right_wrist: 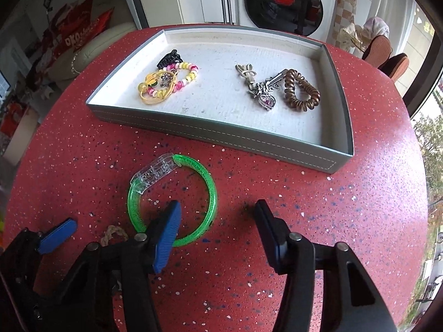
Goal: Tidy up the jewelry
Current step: 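Grasp the green bangle with the right tool while the left tool grasps the brown braided bracelet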
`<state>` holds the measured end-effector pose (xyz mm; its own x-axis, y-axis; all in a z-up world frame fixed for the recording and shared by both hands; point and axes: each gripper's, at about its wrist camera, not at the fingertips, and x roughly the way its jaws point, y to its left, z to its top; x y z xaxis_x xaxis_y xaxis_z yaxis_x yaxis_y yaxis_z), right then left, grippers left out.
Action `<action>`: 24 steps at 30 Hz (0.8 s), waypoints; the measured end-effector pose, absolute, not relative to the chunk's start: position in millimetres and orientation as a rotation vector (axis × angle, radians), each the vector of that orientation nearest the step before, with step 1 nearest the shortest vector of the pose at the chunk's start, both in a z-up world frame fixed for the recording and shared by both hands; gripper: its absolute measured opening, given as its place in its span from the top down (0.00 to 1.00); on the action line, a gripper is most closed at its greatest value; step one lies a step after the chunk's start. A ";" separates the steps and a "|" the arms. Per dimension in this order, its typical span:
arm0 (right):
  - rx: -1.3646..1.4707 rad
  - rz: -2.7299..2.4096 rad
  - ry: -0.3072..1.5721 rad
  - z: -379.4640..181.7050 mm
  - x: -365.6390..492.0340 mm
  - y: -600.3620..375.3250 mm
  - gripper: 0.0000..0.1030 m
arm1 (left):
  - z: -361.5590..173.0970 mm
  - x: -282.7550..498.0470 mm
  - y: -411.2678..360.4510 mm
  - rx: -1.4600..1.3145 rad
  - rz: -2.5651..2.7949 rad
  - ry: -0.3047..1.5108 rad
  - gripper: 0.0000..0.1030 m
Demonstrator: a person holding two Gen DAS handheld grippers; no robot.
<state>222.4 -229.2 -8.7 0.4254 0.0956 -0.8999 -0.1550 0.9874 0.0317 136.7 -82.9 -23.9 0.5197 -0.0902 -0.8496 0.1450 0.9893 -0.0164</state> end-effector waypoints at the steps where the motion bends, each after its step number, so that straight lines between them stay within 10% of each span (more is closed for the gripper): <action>1: -0.078 0.151 1.117 -8.7 221.9 -227.5 0.58 | -23.3 136.5 -85.7 0.068 -0.146 1.012 0.21; 6: -0.091 0.143 1.109 -7.9 219.7 -228.1 0.87 | -20.3 135.4 -94.8 0.095 -0.173 1.006 0.39; 10: -0.074 0.131 1.097 -5.2 216.1 -233.1 0.93 | -19.0 134.8 -99.7 0.104 -0.204 1.009 0.77; 24: 0.020 0.136 1.055 14.3 196.2 -253.8 0.93 | -0.7 127.1 -88.0 0.038 -0.293 0.964 0.77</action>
<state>196.2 -253.8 14.3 0.4855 0.1215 -0.8658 -0.1026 0.9914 0.0816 127.1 -88.0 -0.7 0.5343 -0.2294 -0.8136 0.2626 0.9599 -0.0982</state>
